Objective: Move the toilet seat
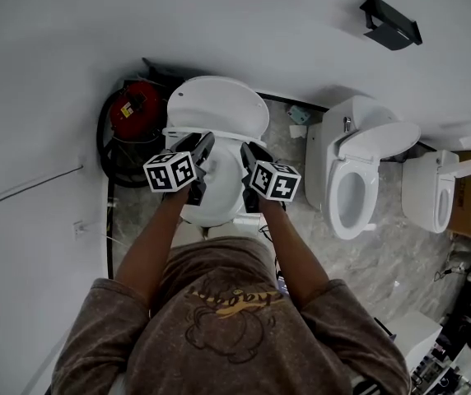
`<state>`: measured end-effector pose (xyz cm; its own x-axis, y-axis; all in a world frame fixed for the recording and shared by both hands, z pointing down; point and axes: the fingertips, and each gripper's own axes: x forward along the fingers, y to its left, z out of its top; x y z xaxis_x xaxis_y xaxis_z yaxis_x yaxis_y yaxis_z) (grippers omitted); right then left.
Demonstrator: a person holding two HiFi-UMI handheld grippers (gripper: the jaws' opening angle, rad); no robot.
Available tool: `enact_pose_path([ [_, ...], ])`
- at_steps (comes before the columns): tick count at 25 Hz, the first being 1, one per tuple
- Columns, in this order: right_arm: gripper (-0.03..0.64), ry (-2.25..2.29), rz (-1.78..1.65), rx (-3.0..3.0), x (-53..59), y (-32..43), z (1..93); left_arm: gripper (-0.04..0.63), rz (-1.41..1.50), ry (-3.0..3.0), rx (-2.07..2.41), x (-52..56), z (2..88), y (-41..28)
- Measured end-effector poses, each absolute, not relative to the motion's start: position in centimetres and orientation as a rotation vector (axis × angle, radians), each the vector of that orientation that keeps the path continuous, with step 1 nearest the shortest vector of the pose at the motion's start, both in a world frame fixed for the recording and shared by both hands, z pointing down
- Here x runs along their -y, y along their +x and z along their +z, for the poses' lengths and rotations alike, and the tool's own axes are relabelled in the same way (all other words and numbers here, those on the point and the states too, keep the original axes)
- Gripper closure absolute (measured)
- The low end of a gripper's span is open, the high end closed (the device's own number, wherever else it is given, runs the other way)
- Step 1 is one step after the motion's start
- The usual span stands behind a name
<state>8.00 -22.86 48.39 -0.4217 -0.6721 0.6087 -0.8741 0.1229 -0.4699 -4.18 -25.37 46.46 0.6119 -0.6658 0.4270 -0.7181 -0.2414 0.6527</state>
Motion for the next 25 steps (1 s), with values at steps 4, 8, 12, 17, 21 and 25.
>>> enact_pose_path([
  [4, 0.540, 1.541, 1.181, 2.154, 24.2, 8.2, 48.1, 0.422, 0.092, 1.981, 1.087, 26.7, 46.3, -3.9],
  [8, 0.540, 1.557, 1.180, 2.159, 25.3, 8.4, 48.0, 0.425, 0.111, 2.000, 1.088, 27.8, 46.2, -3.8],
  [12, 0.540, 1.570, 1.183, 2.162, 26.5, 8.5, 48.0, 0.426, 0.122, 2.020, 1.089, 29.1, 46.3, -3.4],
  [17, 0.541, 1.591, 1.177, 2.166, 28.0, 8.4, 47.9, 0.430, 0.149, 2.057, 1.102, 30.5, 46.4, -3.2],
  [21, 0.541, 1.584, 1.160, 2.169, 29.4, 8.2, 48.0, 0.445, 0.193, 2.093, 1.109, 31.9, 46.7, -3.1],
  [25, 0.541, 1.579, 1.141, 2.167, 30.9, 8.0, 48.3, 0.457, 0.230, 2.113, 1.122, 33.5, 47.2, -3.2],
])
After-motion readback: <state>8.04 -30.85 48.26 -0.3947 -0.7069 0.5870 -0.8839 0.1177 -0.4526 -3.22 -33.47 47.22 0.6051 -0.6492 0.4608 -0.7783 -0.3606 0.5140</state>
